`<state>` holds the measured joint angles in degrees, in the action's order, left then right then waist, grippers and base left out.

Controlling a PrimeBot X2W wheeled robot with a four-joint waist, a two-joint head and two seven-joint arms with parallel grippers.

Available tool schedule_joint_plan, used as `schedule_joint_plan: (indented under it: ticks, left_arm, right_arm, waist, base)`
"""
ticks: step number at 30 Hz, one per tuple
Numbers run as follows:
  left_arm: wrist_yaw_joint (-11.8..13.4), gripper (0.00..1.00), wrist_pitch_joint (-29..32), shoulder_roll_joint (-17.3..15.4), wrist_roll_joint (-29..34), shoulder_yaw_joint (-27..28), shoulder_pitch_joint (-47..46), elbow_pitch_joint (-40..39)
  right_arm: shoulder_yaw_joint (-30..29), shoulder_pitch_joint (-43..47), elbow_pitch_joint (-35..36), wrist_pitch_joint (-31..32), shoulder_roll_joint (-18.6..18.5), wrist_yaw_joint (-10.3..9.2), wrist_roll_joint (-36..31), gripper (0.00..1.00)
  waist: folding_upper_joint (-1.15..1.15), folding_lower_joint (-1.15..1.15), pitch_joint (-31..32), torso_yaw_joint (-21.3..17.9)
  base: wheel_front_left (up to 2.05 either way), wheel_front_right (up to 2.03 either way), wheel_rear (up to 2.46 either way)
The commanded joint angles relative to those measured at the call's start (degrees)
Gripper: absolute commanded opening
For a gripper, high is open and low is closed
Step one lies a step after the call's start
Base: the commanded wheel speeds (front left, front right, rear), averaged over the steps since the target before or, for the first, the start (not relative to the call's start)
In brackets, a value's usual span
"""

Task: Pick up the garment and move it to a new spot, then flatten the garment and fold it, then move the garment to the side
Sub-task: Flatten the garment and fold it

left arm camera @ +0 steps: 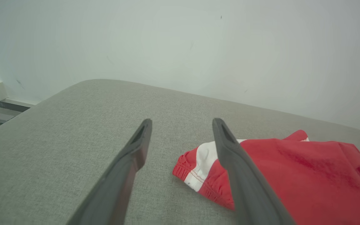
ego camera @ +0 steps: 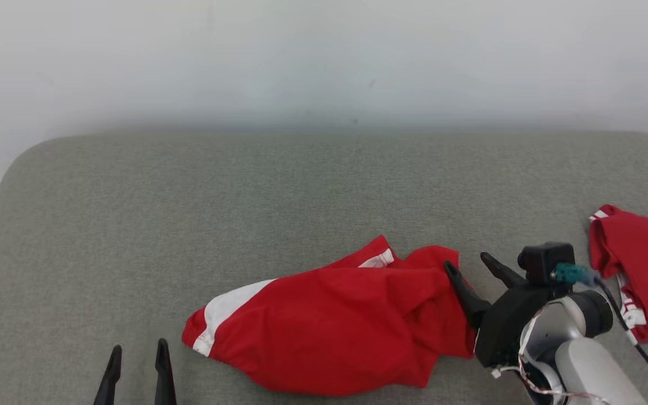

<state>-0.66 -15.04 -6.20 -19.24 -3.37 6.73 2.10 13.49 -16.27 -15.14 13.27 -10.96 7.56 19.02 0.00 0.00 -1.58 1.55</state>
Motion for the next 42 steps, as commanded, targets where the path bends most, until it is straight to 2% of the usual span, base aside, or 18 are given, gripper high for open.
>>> schedule_joint_plan:
  ticks: [1,6,13,23,24,25,26,27,35,42]
  left_arm:
    - [-0.51,1.00,-0.15,0.41,1.20,0.26,0.74,0.18]
    - [-2.11,1.00,-0.16,1.52,3.56,1.98,0.81,1.31]
    - [-4.33,1.00,-0.16,2.19,5.01,3.81,0.41,3.39]
    - [-5.76,1.00,-0.16,2.85,5.63,4.42,-0.73,4.52]
    - [-5.81,1.00,-0.16,2.90,5.65,4.51,-0.85,4.61]
    - [-5.92,1.00,-0.16,2.94,5.66,4.59,-0.96,4.68]
    - [-6.02,1.00,-0.16,2.98,5.71,4.65,-1.03,4.76]
    - [-6.11,1.00,-0.16,3.00,5.72,4.77,-1.07,4.83]
    - [-6.29,1.00,-0.16,3.19,6.03,5.67,-1.13,5.36]
    - [-6.45,1.00,-0.17,3.30,5.83,6.26,-0.71,5.47]
  right_arm:
    - [-0.60,-1.08,-0.93,1.35,-0.01,-0.16,1.39,1.00]
    - [-1.89,-4.56,-4.87,7.93,0.55,-0.15,4.42,1.00]
    - [-5.06,-7.41,-9.61,15.27,1.29,-0.15,4.84,1.00]
    - [-7.27,-6.86,-11.59,21.05,3.55,-0.15,4.86,0.99]
    - [-7.42,-6.80,-11.31,21.17,3.59,-0.15,4.74,0.83]
    - [-7.53,-6.74,-10.97,20.92,3.61,-0.15,4.62,0.37]
    - [-7.49,-6.74,-10.45,20.21,3.51,-0.15,4.44,0.14]
    - [-7.35,-6.77,-9.91,19.55,3.34,-0.15,4.24,0.00]
    - [-6.47,-5.71,-4.39,13.89,0.84,-0.16,1.99,0.00]
    - [-9.59,1.30,4.59,12.43,-0.62,-0.15,1.65,0.00]
  waist:
    - [0.00,0.00,-0.21,1.07]
    - [0.00,0.00,-0.87,3.01]
    - [0.00,0.00,-2.15,5.63]
    - [0.00,0.00,-3.67,7.18]
    - [0.00,0.00,-3.77,7.23]
    - [0.00,0.00,-3.84,7.27]
    - [0.00,0.00,-3.90,7.29]
    - [0.00,0.00,-3.94,7.28]
    - [0.00,0.00,-3.37,6.23]
    - [0.00,0.00,-2.46,4.87]
  base:
    - [0.00,0.00,0.00]
    - [0.00,0.00,0.00]
    - [0.00,0.00,0.00]
    - [0.00,0.00,0.00]
    - [0.00,0.00,0.00]
    - [0.00,0.00,0.00]
    - [0.00,0.00,0.00]
    - [0.00,0.00,0.00]
    - [0.00,0.00,0.00]
    - [0.00,0.00,0.00]
